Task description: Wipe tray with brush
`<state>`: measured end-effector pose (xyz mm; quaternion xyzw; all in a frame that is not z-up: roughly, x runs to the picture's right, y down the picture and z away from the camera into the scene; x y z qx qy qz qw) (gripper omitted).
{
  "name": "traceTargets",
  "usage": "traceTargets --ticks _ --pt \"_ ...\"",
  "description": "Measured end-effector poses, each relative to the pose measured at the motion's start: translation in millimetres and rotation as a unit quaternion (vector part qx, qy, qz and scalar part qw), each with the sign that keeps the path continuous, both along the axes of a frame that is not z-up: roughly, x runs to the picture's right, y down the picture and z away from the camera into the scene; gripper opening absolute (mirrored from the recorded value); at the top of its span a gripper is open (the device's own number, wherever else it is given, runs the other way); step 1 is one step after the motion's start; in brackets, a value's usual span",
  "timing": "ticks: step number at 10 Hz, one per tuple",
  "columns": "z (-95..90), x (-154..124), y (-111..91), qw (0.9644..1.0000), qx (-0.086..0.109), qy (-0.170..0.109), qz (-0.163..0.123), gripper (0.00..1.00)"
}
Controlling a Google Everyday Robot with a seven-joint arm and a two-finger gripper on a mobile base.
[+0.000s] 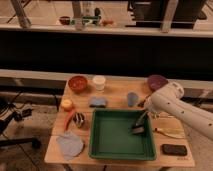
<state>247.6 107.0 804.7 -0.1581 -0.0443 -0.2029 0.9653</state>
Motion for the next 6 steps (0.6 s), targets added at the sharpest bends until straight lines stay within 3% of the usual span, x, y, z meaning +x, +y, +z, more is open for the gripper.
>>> traceTargets --ticks 3,6 --pt "6.7 -3 -4 0.9999 0.010 -0.012 -0.003 0.00" --pt "6.3 -38 1 0.9991 0.015 -0.032 -0.023 0.00"
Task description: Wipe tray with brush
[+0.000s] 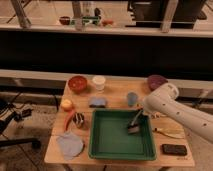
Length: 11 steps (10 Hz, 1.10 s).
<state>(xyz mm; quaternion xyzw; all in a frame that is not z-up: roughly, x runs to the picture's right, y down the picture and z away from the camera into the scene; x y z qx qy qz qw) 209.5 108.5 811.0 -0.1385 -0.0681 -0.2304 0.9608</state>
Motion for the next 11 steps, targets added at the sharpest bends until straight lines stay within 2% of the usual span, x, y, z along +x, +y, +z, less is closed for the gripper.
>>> traceTargets --ticks 2,4,7,9,11 --pt "-4.6 -45 1 0.9996 0.007 -0.023 -0.014 0.00" --pt "-10.2 -78 -1 0.9988 0.016 -0.040 -0.023 0.00" --pt "-17.4 -137 -8 0.9959 0.032 -0.073 -0.042 0.00" --pt "-21.0 -169 -7 0.9935 0.038 -0.092 -0.055 0.00" --pt "-25.0 -177 -2 0.9928 0.037 -0.097 -0.061 0.00"
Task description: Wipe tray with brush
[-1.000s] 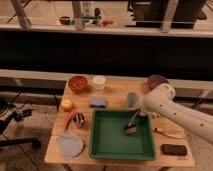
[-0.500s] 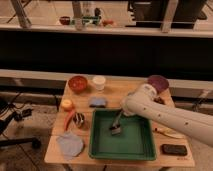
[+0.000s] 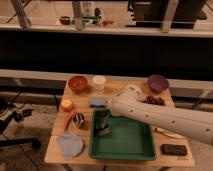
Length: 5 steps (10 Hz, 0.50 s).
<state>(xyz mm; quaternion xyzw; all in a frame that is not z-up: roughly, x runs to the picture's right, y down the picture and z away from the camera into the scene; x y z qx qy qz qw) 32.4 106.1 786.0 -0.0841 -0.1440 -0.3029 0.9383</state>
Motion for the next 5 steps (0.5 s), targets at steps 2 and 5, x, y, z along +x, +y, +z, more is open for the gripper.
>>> traceTargets --ticks 2,5 --pt "-11.7 9 15 1.0000 -0.006 -0.001 -0.006 0.00" --pt "-41.1 32 51 0.9995 -0.027 -0.005 -0.013 0.00"
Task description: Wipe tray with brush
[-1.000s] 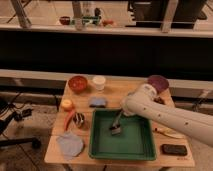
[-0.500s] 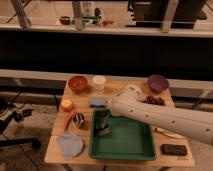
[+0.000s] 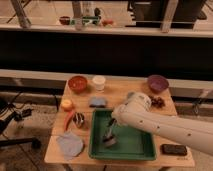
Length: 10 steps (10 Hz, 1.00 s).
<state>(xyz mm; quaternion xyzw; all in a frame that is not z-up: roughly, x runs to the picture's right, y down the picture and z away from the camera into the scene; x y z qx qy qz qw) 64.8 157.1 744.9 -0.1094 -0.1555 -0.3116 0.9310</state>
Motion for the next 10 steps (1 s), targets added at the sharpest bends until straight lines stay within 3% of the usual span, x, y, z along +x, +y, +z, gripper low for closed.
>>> traceTargets --ticks 2,4,6,10 --pt "-16.5 7 20 0.9998 -0.016 -0.006 -0.006 0.00" --pt "-21.7 22 29 0.9997 -0.023 0.003 -0.003 0.00" --pt "-13.3 49 24 0.9995 -0.026 0.019 0.001 0.00" --pt "6.0 134 11 0.9969 -0.024 0.074 0.015 0.00"
